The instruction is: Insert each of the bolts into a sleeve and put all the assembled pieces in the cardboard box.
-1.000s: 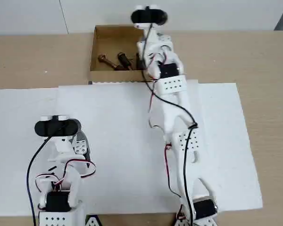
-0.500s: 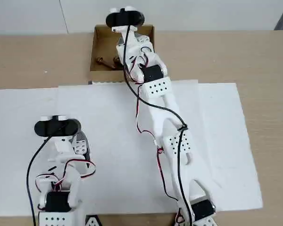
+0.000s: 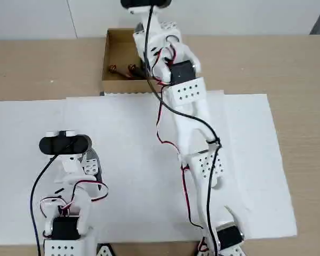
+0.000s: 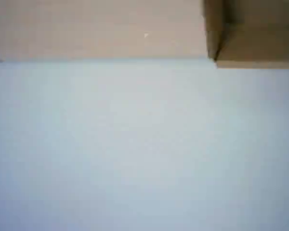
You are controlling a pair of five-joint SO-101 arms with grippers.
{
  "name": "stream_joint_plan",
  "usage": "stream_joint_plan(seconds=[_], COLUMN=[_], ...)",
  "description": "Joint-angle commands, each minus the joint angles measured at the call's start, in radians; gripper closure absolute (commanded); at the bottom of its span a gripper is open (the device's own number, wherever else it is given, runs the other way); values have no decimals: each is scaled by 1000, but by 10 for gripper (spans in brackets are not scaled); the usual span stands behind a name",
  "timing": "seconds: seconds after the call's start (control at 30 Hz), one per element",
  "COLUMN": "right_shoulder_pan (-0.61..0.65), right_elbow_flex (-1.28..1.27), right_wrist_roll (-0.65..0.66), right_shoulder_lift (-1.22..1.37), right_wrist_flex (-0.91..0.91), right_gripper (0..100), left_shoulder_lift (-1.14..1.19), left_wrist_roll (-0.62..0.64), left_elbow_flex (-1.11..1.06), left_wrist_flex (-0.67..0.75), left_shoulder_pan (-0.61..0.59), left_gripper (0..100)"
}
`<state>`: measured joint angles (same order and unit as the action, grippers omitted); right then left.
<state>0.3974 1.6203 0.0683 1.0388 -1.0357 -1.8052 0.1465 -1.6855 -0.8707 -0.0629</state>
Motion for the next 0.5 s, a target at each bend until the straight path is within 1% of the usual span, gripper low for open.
stream_joint_plan(seconds=[0.0,0.13,0.3,0.4,0.47], right_shoulder_pan=[-16,-31,-70,-120,-159], right_elbow_flex=[61,61,61,61,61], right_wrist_roll=[11,11,11,6,6], right_shoulder_lift=[-165,-294,-443,-524,-570], right_wrist_flex=[-74,-223,-456,-584,-636], right_gripper=[995,995,995,995,995], left_shoulder_lift=[-9,-9,-9,-9,-9], left_wrist_roll=[-2,-2,-2,-2,-2], left_elbow_flex=[4,4,4,4,4], left_wrist_flex=[-8,-8,-9,-9,-9], left_shoulder_pan=[0,0,0,0,0], left_gripper=[994,994,994,994,994])
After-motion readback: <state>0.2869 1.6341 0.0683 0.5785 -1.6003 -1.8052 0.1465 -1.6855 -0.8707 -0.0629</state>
